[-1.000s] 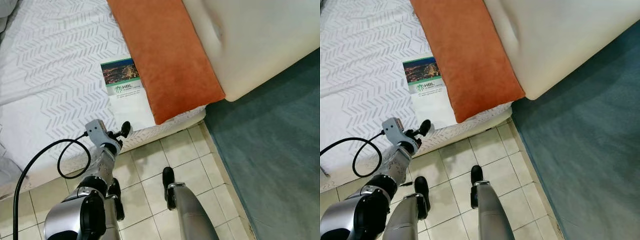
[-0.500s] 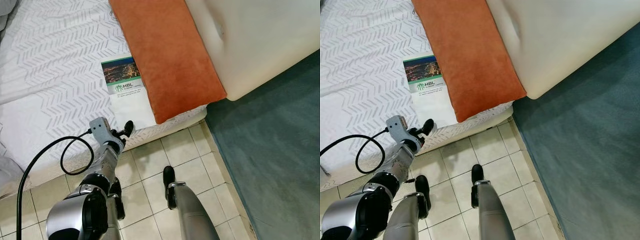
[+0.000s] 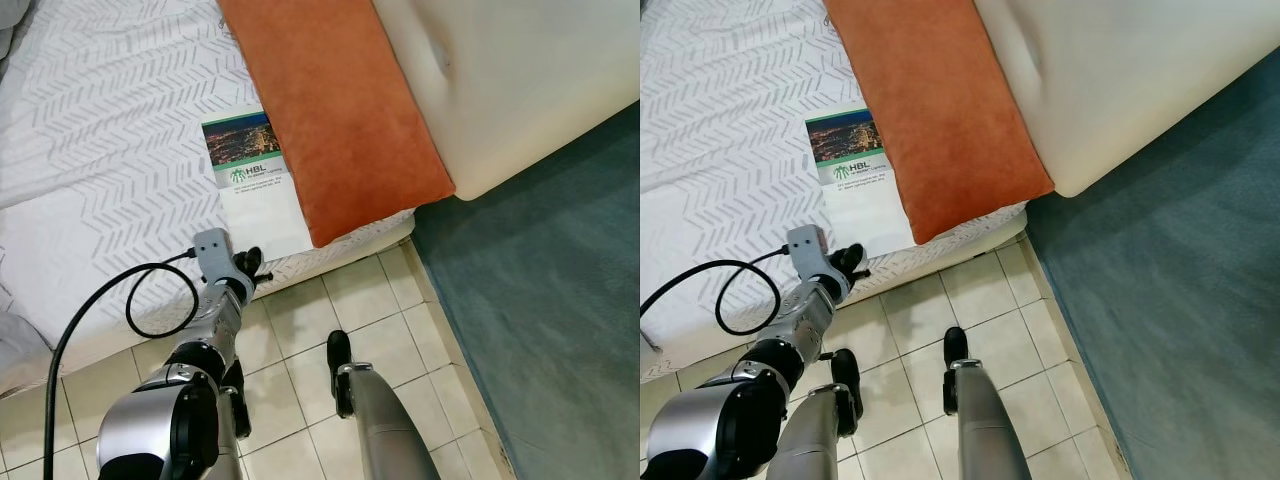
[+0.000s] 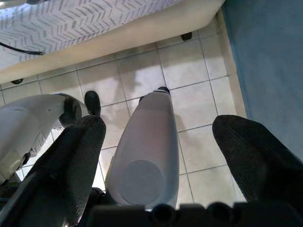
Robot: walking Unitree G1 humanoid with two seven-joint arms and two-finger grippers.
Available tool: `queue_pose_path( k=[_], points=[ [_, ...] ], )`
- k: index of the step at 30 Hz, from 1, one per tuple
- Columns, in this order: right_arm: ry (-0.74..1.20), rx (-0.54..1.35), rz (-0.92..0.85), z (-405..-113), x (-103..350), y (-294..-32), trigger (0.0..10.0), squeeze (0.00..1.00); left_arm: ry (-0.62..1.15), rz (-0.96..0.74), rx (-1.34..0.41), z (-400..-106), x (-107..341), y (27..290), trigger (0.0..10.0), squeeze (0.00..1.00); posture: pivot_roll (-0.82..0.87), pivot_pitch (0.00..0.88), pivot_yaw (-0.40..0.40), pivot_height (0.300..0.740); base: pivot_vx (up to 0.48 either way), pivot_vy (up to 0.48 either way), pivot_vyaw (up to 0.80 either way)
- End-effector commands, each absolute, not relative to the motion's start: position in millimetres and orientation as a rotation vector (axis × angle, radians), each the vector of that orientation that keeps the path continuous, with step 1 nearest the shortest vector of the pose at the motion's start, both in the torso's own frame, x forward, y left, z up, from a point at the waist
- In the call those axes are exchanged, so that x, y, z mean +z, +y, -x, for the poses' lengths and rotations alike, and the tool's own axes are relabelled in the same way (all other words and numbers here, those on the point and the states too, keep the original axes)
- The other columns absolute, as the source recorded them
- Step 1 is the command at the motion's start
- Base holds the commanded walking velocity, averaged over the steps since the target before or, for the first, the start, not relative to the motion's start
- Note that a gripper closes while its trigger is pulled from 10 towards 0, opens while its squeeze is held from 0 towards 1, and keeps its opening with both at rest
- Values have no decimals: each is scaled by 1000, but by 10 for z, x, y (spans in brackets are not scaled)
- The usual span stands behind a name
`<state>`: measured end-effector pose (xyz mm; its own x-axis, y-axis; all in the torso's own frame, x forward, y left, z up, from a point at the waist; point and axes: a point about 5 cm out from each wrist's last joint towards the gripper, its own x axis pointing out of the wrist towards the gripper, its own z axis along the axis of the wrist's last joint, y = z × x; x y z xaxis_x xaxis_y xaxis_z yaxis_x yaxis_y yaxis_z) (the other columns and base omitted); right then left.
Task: Clean up the room
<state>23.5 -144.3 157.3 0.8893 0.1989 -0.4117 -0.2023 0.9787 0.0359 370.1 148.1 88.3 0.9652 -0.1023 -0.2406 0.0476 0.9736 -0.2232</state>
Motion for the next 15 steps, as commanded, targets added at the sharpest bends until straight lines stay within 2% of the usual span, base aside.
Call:
queue_pose_path(
  k=[1,2,4,5,6,8,10,11,12,13,15],
  points=[
    [403,248,-82,-349,1477,-1324,10000,0,242,62,-189,-3578,743,1482,10000,1000,-371,632,-38,740,0,0,0],
    [403,248,-82,-349,1477,-1324,10000,0,242,62,-189,-3578,743,1482,10000,1000,-371,632,-38,740,0,0,0],
    [331,232,-88,-566,1391,-1346,10000,0,156,-17,-288,-3517,793,1599,10000,1000,-298,565,-3,740,0,0,0],
    [311,231,-89,-629,1370,-1349,10000,0,134,-37,-315,-3491,809,1636,10000,1000,-298,565,-3,740,0,0,0],
    [291,225,-93,-707,1327,-1356,10000,0,116,-50,-335,-3453,827,1681,10000,1000,-261,522,13,740,0,0,0],
    [284,221,-96,-769,1262,-1363,10000,0,116,-57,-343,-3425,808,1695,10000,1000,-240,500,22,740,0,0,0],
    [225,195,-109,-1028,1177,-1390,10000,0,91,-118,-383,-3265,882,1785,10000,1000,-153,398,54,740,0,0,0],
    [225,195,-109,-1028,1177,-1390,10000,0,91,-118,-383,-3265,882,1785,10000,1000,-153,398,54,740,0,0,0],
    [178,168,-118,-1362,1049,-1419,10000,0,100,-164,-403,-3143,882,1815,10000,1000,-85,320,75,740,0,0,0],
    [178,168,-118,-1362,1049,-1419,10000,0,100,-164,-403,-3143,882,1815,10000,1000,-85,320,75,740,0,0,0],
    [148,155,-116,-1620,976,-1437,10000,0,101,-159,-407,-3072,873,1815,10000,1000,-61,274,92,740,0,0,0]
  ],
)
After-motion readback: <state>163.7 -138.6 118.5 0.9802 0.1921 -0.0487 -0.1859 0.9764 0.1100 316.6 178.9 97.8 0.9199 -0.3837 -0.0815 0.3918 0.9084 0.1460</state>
